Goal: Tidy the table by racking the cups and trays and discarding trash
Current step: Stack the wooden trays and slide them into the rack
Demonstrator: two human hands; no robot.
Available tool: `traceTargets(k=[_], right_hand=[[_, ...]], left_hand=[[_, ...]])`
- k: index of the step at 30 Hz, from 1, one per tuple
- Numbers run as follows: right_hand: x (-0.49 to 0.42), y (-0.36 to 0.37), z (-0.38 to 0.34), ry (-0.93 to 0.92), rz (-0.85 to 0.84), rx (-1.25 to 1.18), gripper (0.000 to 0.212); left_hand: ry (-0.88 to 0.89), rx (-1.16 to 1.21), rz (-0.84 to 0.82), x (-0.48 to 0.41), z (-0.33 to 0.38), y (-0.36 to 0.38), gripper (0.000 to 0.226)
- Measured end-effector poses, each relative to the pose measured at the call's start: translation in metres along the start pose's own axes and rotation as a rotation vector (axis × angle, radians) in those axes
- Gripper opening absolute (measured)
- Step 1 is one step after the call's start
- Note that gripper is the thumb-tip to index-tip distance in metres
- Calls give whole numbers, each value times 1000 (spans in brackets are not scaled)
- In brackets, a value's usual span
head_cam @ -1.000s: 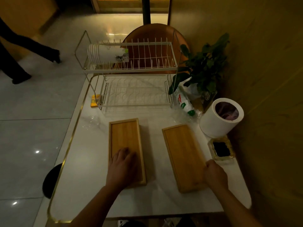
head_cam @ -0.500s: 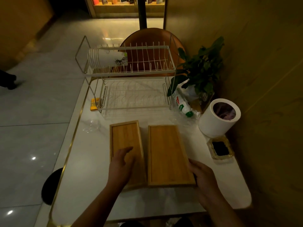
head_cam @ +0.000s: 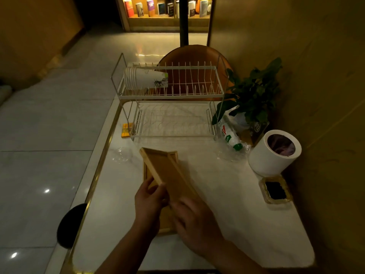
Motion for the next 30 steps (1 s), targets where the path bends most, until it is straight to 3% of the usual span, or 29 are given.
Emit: traceTargets(k=[3,5,7,10,13,19,23,30], right_hand=[[1,13,20,177,-146,-149,43],[-2,13,53,376,-104,-108,48],[-7,13,85,578,-93,-111,47],[-14,43,105,775,-264,-368,37],[-17,71,104,787,-289,-427,25],[-13,98,111,886,-248,-293,35],[-10,105,107,909,-207,-305,37],[-19,105,100,807,-163,-178,26]], left_hand=[[14,-65,94,-8,3,-25,36],[-5,-80,73,-13,4,-35,35],[-49,-82,9,-18,3,-40,35],[-91,-137,-36,-27,-3,-44,43],[-94,-184,-34,-39,-9,-46,36],[53,-661,33,-65,-8,-50,29],[115,-782,9,-78,-9,-49,23],[172,-990,69,-86,-23,-71,27]])
Point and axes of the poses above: each hand's wrist, its own x-axis away from the middle knuckle, its own y-axis out of the palm, z = x × y, the point moved 7 cm from there along -x, towards the middle knuckle, and after that the axes turned 8 degrees about x, right-handed, at the moved point
